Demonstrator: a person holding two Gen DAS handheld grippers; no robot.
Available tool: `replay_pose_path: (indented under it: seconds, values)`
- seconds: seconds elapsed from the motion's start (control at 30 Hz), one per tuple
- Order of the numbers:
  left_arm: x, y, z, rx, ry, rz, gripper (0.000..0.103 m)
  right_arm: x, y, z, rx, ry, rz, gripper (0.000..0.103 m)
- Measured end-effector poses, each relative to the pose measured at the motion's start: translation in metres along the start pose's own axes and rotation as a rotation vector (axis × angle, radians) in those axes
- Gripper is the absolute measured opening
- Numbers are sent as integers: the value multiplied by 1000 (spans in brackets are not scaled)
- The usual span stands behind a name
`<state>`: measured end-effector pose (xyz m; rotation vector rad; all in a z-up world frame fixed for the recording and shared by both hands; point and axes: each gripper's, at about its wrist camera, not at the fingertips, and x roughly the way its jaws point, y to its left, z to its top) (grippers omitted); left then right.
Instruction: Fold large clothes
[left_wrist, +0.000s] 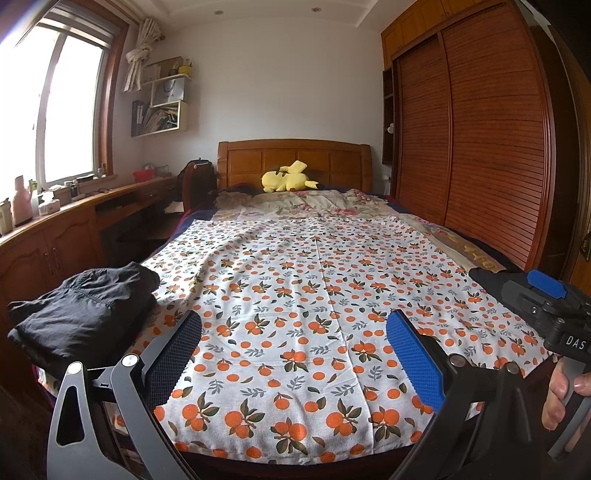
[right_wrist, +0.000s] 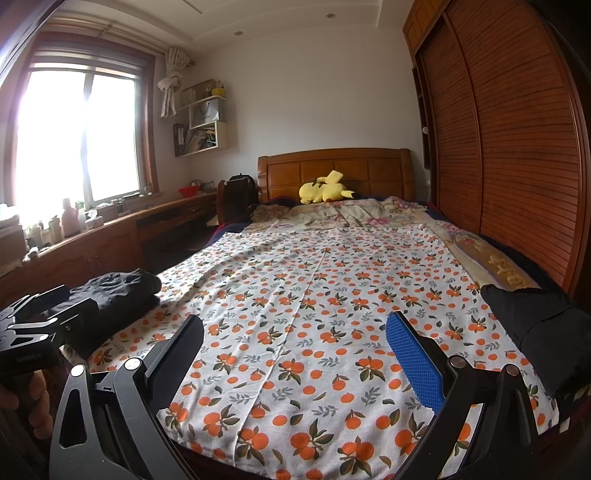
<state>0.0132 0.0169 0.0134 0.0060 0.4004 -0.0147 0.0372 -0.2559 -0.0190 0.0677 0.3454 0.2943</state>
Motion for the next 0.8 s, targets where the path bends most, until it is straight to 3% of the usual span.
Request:
replay_pose_path:
  seconds: [0.8]
  values:
    - [2,0,-2,0,2,0,101,0,1,0,-3,1,-5,96]
